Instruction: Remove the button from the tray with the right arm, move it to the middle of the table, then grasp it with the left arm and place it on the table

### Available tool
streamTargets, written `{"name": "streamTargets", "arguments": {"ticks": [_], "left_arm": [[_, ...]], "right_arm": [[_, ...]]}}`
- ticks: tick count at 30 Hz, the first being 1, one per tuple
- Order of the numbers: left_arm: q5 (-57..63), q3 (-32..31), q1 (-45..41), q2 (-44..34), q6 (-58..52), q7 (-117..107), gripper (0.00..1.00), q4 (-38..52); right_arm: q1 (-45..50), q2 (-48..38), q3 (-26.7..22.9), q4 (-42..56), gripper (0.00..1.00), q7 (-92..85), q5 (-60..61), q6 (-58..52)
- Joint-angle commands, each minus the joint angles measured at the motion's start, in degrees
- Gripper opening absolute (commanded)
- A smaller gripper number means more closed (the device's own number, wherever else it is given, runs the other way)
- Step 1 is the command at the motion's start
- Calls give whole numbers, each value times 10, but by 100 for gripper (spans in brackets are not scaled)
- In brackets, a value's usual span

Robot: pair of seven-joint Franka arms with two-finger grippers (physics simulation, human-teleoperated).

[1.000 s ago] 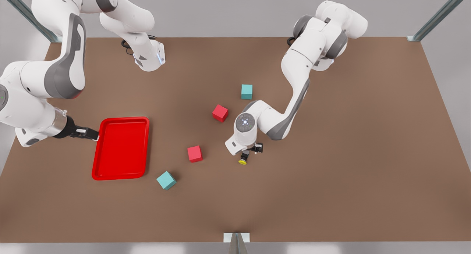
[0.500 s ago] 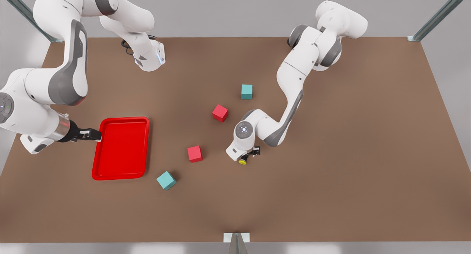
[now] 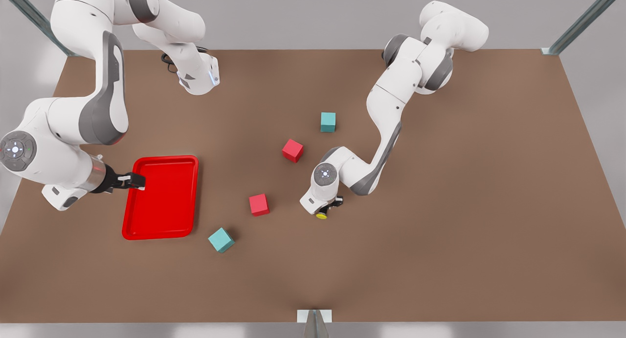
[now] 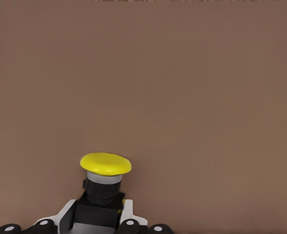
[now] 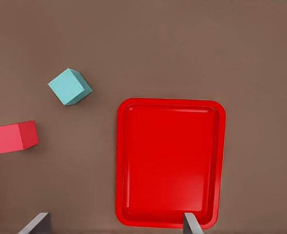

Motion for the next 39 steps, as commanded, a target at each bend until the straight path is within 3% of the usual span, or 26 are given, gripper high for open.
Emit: {"name": "streamTargets", "arguments": {"ticks": [1,10,15,18,21,22,27,34,39], "left_arm": [[-3,0,0,-1,2,10,43,0],[-3,3,68,-39,-112,93,39,10],[-34,14,127,-82,-133,-8,39,12],[-31,52,113,-80,-126,-148,39,12],[-30,186,8,-70,-116,-326,39,11],[13,209,-22,-67,-116,-418,39,8],[229,209,-71,-16,-125,-770,38,-3],[287,224,-73,-4,-127,-1036,38,-1],[410,224,-95,46,-244,-1096,37,2]], "right_arm": [[-2,-1,0,0,100,-11,0,0],[1,1,0,0,100,-8,2,6],[-1,1,0,0,100,-8,2,6],[-2,1,0,0,100,-8,3,6],[-1,0,0,0,100,-8,2,5],[-1,0,0,0,100,-8,3,5],[0,1,-1,0,100,-8,3,6],[1,-1,-1,1,100,-8,3,5],[4,3,1,0,100,9,0,4]]}}
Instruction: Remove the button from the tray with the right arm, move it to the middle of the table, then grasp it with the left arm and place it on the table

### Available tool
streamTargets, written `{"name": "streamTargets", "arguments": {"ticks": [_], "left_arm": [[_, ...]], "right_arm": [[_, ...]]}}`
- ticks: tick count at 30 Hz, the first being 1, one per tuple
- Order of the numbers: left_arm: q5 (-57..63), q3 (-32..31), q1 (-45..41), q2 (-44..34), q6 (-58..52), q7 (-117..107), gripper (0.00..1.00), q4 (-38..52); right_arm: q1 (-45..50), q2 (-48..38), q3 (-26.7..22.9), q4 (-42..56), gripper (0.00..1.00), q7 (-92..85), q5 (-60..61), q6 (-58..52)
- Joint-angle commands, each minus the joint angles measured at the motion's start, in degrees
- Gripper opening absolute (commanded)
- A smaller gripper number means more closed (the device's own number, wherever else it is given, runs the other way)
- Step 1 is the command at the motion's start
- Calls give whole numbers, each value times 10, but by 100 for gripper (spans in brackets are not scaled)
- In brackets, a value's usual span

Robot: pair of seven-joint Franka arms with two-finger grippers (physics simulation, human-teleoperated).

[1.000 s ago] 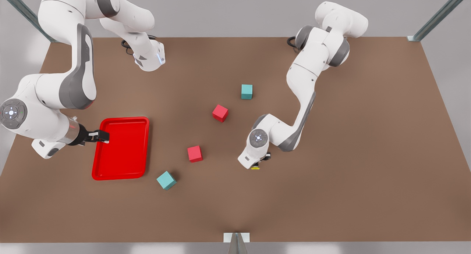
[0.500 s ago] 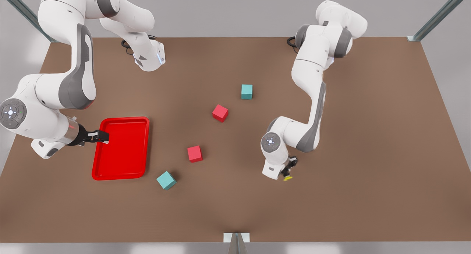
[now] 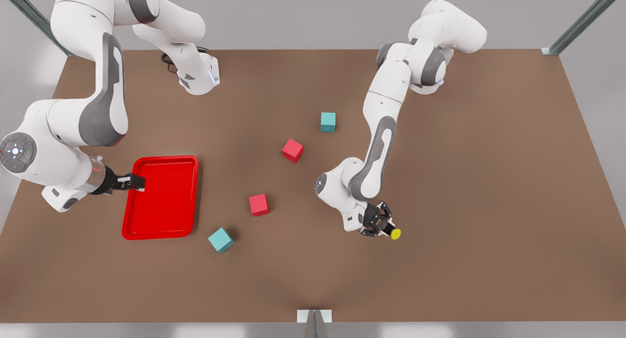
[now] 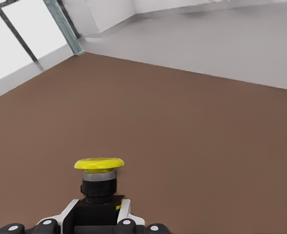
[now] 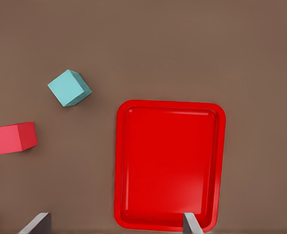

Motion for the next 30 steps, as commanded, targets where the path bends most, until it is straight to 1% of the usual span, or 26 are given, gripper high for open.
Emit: {"name": "streamTargets", "arguments": {"ticks": [1,3,4,11,23,27,28,29,30], "left_arm": [[70,1,-5,11,-80,-490,37,0],[106,0,-12,22,-113,-489,37,0],[106,1,-12,22,-114,-489,37,0],[132,1,-12,63,-120,-489,37,-2],[153,1,-12,88,-128,-489,37,-3],[153,1,-14,88,-135,-487,37,-3],[153,0,-14,88,-135,-484,48,-3],[154,0,-14,88,-135,-478,100,-4],[154,-1,-15,88,-135,-472,100,-4]], "right_arm": [[3,1,2,0,100,16,-1,3],[-3,12,-1,1,100,18,-2,67],[-3,12,-5,0,100,18,-3,76],[-7,24,-5,0,100,18,-10,76],[-7,34,-5,0,100,19,-7,89],[-9,28,-5,-4,100,16,-8,76],[-7,23,-4,-3,100,16,-7,55],[-10,5,-4,-11,100,10,-7,31],[-9,-28,-4,-53,100,11,-8,32]]}}
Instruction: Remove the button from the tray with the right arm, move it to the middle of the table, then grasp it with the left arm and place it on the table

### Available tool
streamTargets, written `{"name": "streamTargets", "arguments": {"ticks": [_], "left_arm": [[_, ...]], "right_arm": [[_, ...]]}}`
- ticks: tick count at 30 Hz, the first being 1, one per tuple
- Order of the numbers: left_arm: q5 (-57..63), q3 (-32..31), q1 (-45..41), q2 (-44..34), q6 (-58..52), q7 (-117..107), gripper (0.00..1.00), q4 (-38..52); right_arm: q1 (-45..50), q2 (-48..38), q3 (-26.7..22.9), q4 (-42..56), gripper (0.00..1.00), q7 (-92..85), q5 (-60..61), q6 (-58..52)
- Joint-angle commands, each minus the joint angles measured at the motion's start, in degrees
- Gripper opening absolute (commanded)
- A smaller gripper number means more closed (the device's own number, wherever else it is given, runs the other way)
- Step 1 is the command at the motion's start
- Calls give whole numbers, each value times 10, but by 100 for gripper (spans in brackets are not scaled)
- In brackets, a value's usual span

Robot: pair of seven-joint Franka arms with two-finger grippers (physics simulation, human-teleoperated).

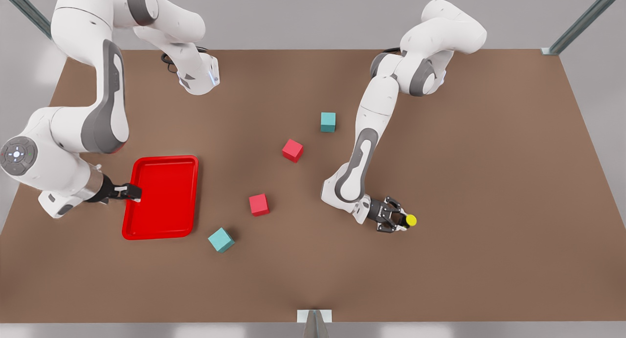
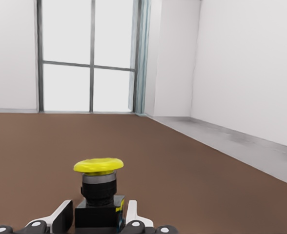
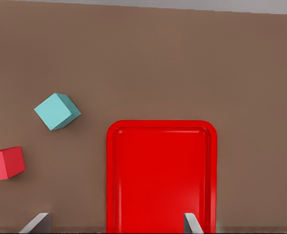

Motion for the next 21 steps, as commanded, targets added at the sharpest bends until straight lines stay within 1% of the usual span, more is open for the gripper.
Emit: {"name": "streamTargets", "arguments": {"ticks": [1,2,5,6,9,12,15,16,17,19,21], "left_arm": [[2,0,0,-1,-6,-79,100,0],[2,-1,0,-1,-7,-79,100,0],[0,-3,-7,-4,-8,-66,100,-1],[-2,-3,-11,-5,-8,-63,100,-1],[-17,-10,-37,-10,-37,-39,100,-2],[-31,-40,-49,-47,-83,2,100,-10],[-40,-55,-58,-77,-117,38,100,-22],[-49,-63,-52,-110,-125,84,100,-23],[-96,-66,-43,-157,-118,171,100,-21],[-223,-67,-37,-238,-97,352,100,-17],[-332,-66,-4,-322,-96,574,100,-12]], "right_arm": [[-1,-49,0,-56,100,-4,-1,-23],[1,-61,2,-73,100,-3,1,-31],[2,-41,2,-64,100,3,0,-22],[-14,-40,2,-63,100,-5,-1,-24],[-21,-40,2,-63,100,-5,0,-22],[-19,-34,2,-63,100,-5,-1,-20],[-17,-34,2,-64,100,-5,-1,-22],[-18,-34,2,-64,100,-4,-1,-21],[-20,-33,2,-64,100,-4,-1,-21],[-19,-30,2,-63,100,-4,-1,-21],[-20,-29,2,-64,100,-4,-1,-21]]}}
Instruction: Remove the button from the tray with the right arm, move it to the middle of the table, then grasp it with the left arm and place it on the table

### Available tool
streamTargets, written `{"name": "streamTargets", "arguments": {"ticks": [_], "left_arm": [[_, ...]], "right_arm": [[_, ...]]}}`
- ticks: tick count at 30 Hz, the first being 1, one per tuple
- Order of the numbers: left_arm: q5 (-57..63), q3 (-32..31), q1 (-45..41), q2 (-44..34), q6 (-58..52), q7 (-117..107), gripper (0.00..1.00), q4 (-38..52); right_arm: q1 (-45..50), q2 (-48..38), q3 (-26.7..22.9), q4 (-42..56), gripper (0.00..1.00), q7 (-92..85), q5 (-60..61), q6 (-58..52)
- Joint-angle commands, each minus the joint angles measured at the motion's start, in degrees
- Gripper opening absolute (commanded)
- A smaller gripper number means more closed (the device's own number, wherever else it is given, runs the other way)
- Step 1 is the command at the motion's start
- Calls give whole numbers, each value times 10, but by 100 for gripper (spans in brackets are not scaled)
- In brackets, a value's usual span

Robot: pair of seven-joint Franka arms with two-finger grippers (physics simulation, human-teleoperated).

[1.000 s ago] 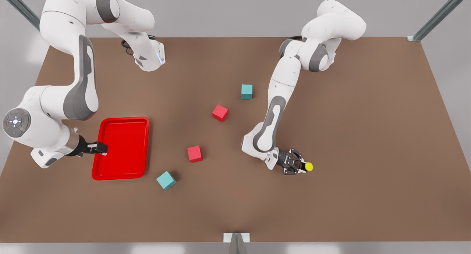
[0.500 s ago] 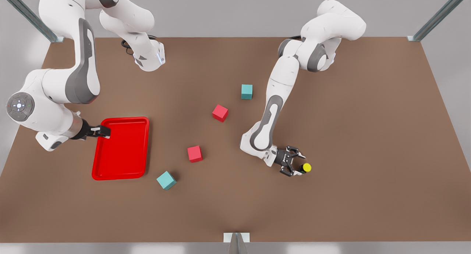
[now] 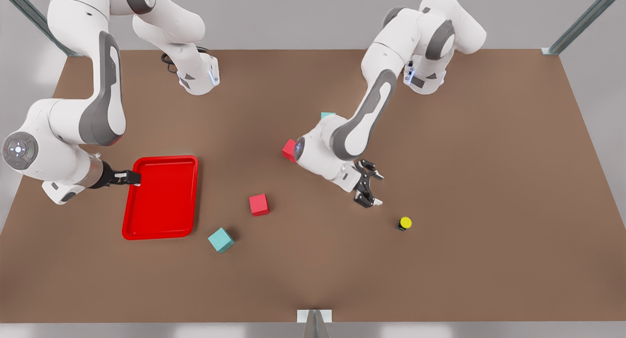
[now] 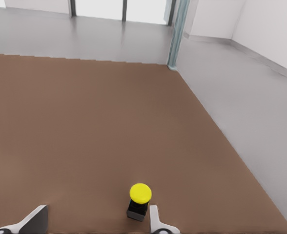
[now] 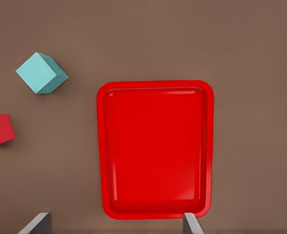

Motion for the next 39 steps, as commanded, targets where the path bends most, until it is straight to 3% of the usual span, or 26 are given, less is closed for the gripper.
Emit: {"name": "streamTargets", "arguments": {"ticks": [1,5,8,10,13,17,18,19,22,31,34,39], "left_arm": [[-162,0,31,-56,-7,567,100,2],[-377,2,182,-137,-8,1026,100,9],[-502,1,284,-151,-49,1321,100,3],[-537,2,305,-216,-57,1337,100,-59],[-375,-51,300,-409,126,1324,100,-306],[-382,-51,307,-387,133,1303,100,-295],[-377,-181,442,-383,138,1300,100,-291],[-374,-188,460,-388,135,1303,100,-292],[-318,-188,481,-388,156,1291,100,-290],[-317,-196,479,-389,156,1289,100,-295],[-316,-196,480,-442,215,1282,100,-389],[-316,-196,491,-508,215,1276,100,-445]], "right_arm": [[-1,0,0,1,100,-2,0,-1],[1,0,0,1,100,-2,-1,-1],[2,1,0,1,100,-1,0,-1],[2,0,0,1,100,-1,0,-1],[3,1,0,1,100,-1,0,0],[2,-2,0,1,100,-1,-2,0],[0,-11,0,1,100,-1,-1,0],[-1,-24,1,1,100,-2,-1,0],[-1,-37,1,-6,100,-2,-2,1],[-1,-23,1,1,100,2,-1,-5],[0,-22,1,1,100,4,-1,-5],[0,-22,1,1,100,5,-1,-6]]}}
